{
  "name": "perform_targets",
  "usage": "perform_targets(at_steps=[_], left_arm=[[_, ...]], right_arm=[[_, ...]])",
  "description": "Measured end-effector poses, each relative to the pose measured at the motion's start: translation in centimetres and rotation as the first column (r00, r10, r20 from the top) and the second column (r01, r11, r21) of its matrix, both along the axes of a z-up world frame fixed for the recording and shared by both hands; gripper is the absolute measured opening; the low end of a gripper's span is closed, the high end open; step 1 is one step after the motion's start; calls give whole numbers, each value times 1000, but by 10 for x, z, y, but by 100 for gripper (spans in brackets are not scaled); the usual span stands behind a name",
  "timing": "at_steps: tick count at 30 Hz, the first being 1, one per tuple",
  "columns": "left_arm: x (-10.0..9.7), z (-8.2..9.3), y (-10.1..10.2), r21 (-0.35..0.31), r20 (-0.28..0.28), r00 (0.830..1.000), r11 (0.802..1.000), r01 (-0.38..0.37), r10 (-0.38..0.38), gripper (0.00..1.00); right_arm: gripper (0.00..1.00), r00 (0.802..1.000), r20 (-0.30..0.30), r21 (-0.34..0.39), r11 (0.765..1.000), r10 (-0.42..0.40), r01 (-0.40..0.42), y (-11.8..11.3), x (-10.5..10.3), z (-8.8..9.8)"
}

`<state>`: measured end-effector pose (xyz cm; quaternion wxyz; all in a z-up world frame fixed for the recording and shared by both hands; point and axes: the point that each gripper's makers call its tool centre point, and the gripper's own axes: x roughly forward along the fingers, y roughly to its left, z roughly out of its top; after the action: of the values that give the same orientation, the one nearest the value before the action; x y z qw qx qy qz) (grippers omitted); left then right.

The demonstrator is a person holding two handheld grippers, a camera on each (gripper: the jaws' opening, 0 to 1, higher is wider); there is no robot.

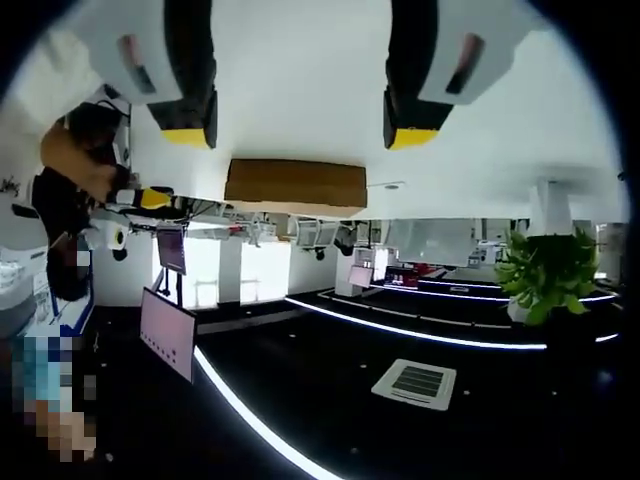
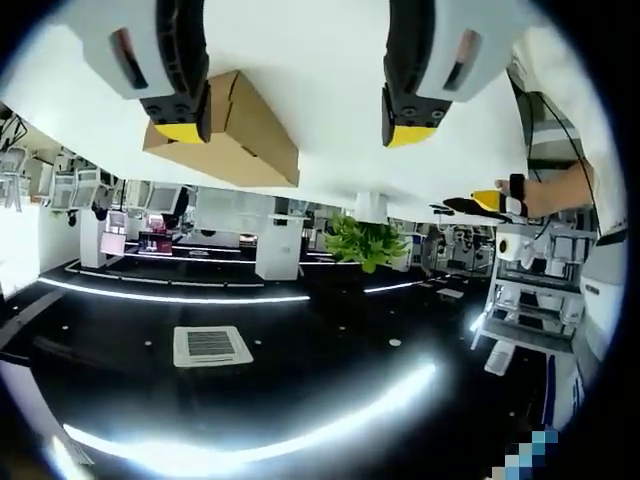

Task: Operate the shoe box by opening the lid, removing the specified soft item, and placing it in the target area until the item is outside and the box remains undamaged.

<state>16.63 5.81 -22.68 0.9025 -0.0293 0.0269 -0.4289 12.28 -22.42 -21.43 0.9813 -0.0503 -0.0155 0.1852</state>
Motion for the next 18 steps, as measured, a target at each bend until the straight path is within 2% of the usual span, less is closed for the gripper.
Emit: perform_targets(at_steps=[6,8,9,11,15,18], left_arm=[[1,-3,0,28,4,1000,1000,-12,12,69],[2,-3,1,25,2,1000,1000,-19,19,69],[3,-3,2,24,3,1000,999,-24,23,69],[3,-3,3,29,4,1000,999,-27,27,68],[3,-2,4,23,9,1000,999,-24,24,69],[2,1,3,-5,11,1000,1000,-18,18,69]], right_arm=[[70,1000,-2,-26,1000,-5,5,0,0,-5],[66,1000,-9,-93,995,-26,25,-4,1,-10],[64,999,-18,-155,987,-49,45,-7,3,-15],[63,998,-14,-193,979,-67,63,-8,4,-18],[63,999,-25,-118,992,-42,39,-4,4,-17],[63,999,-17,-102,994,-39,37,-3,4,-14]])
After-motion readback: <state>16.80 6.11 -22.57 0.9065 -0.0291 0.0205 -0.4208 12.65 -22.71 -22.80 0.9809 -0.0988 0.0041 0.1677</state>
